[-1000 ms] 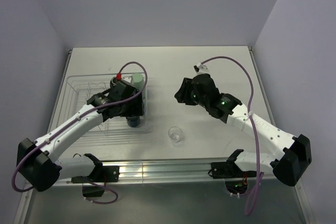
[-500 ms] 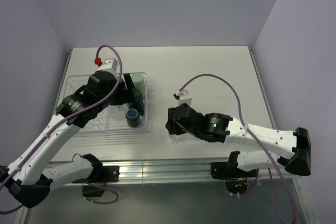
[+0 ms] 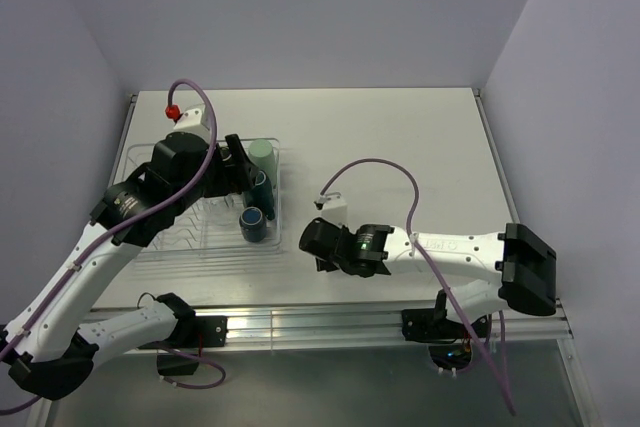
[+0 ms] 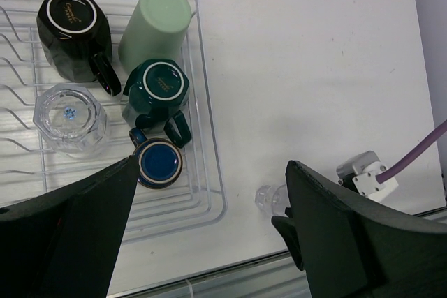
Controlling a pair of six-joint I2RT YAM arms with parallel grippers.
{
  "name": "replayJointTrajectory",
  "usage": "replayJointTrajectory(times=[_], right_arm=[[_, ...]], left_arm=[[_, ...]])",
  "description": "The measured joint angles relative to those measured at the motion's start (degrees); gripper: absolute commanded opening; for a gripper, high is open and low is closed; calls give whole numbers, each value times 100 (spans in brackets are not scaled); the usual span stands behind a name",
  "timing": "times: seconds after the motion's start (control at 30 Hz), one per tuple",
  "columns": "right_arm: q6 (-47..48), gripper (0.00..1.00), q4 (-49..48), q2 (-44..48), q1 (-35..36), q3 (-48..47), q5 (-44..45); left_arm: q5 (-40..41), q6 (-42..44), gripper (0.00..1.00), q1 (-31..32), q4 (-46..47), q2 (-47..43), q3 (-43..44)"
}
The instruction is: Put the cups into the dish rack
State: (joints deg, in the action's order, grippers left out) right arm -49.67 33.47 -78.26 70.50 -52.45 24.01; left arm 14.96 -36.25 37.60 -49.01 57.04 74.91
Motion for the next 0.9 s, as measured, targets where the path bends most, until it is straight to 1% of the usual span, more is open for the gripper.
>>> replayJointTrajectory(times=[0.33, 0.37, 0.4, 0.43, 0.47, 0.57, 0.6, 0.63, 0.8, 0.9], right_arm=[[-22, 39, -260, -503, 2, 50, 13], [-20, 37, -293, -557, 2, 52, 13], [-17, 33, -317, -605, 2, 52, 11], [-13, 31, -339, -651, 2, 52, 9], [-15, 25, -352, -695, 2, 52, 4], [-15, 13, -409, -717, 2, 96, 0], [-4, 3, -413, -717, 2, 107, 28], [22, 0, -415, -710, 0, 109, 55], [46, 0, -398, -535, -17, 125, 92], [66, 0, -341, -188, -90, 142, 42]], left_arm=[[-2, -2, 93, 0, -15, -20, 0], [0, -2, 93, 0, -15, -26, -2], [-2, -2, 93, 0, -15, -35, -2], [0, -2, 94, 0, -15, -46, -7], [0, -2, 93, 0, -15, -63, -17], [-2, -2, 93, 0, -13, -109, -66], [-2, -2, 93, 0, -17, -116, -68], [-2, -2, 93, 0, -13, -116, -68], [-7, -2, 93, 0, -13, -138, -68], [-35, -2, 95, 0, -11, -192, -68]])
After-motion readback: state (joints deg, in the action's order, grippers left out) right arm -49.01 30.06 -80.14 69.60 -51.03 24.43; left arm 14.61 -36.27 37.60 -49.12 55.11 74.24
